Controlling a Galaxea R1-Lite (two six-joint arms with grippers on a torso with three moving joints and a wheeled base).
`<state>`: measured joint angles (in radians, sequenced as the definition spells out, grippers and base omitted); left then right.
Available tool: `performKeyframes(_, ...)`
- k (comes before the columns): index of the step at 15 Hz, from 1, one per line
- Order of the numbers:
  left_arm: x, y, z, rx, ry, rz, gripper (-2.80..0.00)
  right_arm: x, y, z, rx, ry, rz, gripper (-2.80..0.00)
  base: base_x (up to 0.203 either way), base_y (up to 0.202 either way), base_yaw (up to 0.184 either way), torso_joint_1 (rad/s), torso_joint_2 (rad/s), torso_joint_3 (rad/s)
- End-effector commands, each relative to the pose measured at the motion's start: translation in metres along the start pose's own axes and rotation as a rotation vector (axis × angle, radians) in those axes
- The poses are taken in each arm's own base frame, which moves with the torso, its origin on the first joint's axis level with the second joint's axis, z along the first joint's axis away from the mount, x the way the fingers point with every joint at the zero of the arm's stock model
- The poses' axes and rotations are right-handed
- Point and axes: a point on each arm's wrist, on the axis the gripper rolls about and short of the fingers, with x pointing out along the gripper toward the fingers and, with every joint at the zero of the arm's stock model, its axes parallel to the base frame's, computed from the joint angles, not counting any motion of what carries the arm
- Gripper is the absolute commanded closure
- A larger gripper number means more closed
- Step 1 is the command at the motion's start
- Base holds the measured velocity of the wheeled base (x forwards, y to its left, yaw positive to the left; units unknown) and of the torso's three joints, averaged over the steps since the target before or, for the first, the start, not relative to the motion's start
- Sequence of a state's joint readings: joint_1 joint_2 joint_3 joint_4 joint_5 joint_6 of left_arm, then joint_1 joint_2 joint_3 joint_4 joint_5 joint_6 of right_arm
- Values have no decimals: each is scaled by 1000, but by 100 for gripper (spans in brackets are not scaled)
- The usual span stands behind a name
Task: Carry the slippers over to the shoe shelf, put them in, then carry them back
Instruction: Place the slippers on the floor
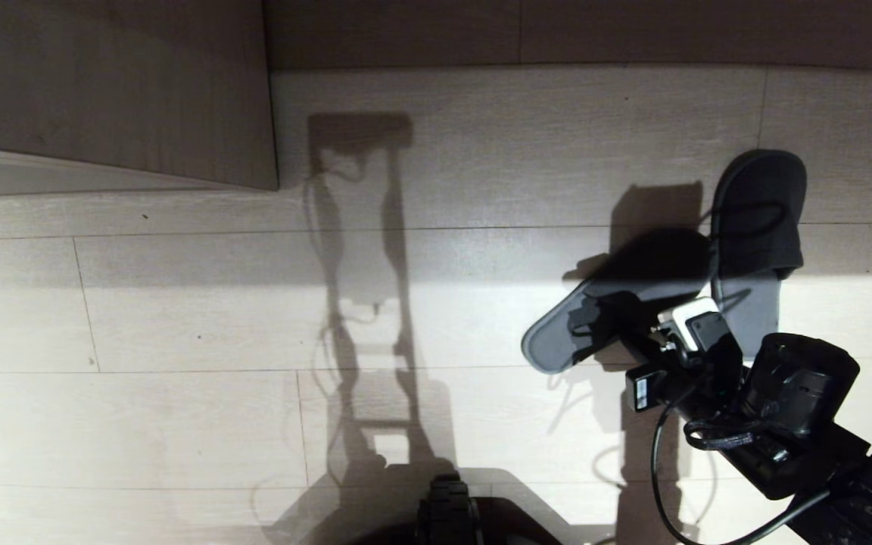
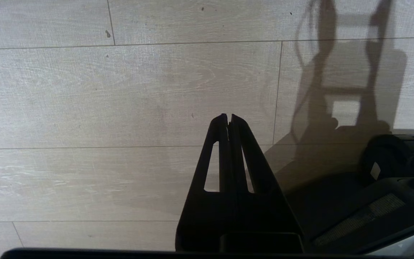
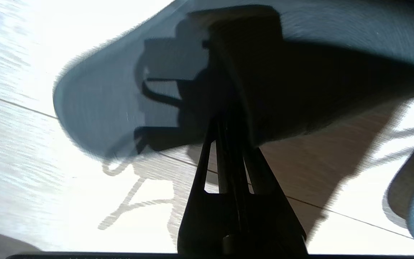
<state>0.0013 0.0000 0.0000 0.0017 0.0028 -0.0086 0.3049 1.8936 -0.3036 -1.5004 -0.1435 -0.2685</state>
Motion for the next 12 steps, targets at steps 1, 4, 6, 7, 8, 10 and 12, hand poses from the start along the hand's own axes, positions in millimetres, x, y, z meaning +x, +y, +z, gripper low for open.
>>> performKeyframes(1, 0, 0, 0, -1, 0, 1, 0, 3, -7, -4, -1, 7, -22, 0, 0, 0, 0, 0, 0, 0)
performKeyframes(4, 0, 0, 0, -1, 0, 1, 0, 5, -20, -4, -10, -4, -41, 0, 0, 0, 0, 0, 0, 0)
performKeyframes(6, 0, 0, 0, -1, -2, 1, 0, 9, -24, -1, -9, -24, -48, 0, 0, 0, 0, 0, 0, 0)
performKeyframes(7, 0, 0, 0, -1, 0, 1, 0, 11, -25, 1, -8, -32, -55, 0, 0, 0, 0, 0, 0, 0)
performKeyframes(8, 0, 0, 0, -1, 0, 1, 0, 13, -28, 2, -7, -40, -66, 0, 0, 0, 0, 0, 0, 0)
performKeyframes(10, 0, 0, 0, -1, 0, 1, 0, 18, -36, 6, -5, -63, -98, 0, 0, 0, 0, 0, 0, 0)
performKeyframes(12, 0, 0, 0, -1, 0, 1, 0, 23, -47, 10, -3, -84, -138, 0, 0, 0, 0, 0, 0, 0)
